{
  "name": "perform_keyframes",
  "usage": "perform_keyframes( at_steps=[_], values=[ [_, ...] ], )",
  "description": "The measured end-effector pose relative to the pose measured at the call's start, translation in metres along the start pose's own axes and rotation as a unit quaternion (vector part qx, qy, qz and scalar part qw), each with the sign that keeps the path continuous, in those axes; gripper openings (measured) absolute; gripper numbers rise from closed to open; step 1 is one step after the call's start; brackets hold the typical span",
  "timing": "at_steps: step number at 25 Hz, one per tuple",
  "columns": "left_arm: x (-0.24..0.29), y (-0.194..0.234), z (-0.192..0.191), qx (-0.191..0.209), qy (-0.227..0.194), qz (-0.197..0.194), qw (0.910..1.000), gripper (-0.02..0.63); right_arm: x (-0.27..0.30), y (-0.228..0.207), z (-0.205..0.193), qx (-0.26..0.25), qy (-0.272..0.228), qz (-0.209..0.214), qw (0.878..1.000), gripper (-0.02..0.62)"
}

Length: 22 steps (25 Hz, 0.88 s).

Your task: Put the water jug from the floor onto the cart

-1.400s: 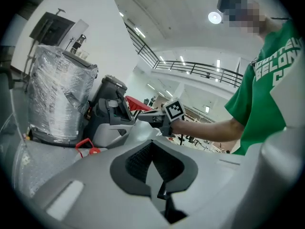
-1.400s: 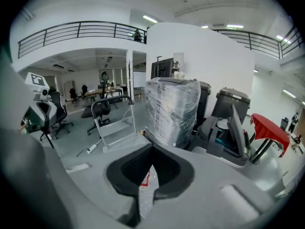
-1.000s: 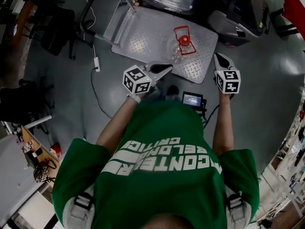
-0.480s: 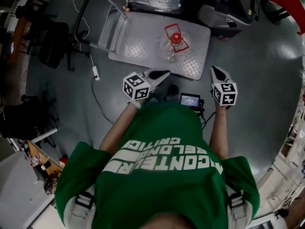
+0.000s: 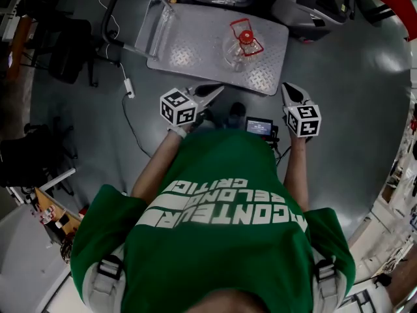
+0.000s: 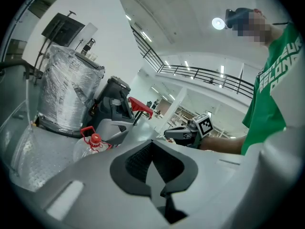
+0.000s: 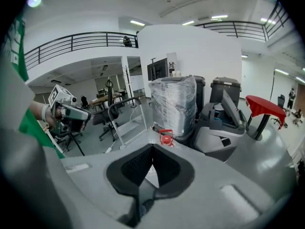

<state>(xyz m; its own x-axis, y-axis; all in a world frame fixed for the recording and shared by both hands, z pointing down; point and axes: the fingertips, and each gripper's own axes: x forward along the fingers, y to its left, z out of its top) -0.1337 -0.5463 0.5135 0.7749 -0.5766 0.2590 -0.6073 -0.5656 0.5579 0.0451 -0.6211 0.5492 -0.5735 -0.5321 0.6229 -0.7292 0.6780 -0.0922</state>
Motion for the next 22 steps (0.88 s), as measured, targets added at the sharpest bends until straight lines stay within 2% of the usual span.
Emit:
perform_keyframes(
  at_steps=[8, 22],
  values=[
    [-0.034, -0.004, -0.012, -0.004, -0.015, -0.013, 0.9998, 0.009, -0.014, 0.043, -0.010, -0.001, 0.004, -0.007, 1.000, -0.006],
    [-0.081, -0.010, -0.044, 0.000, 0.001, -0.050, 0.9988, 0.008, -0.036, 0.114, -0.042, 0.014, 0.000, -0.034, 0.999, -0.006]
  ],
)
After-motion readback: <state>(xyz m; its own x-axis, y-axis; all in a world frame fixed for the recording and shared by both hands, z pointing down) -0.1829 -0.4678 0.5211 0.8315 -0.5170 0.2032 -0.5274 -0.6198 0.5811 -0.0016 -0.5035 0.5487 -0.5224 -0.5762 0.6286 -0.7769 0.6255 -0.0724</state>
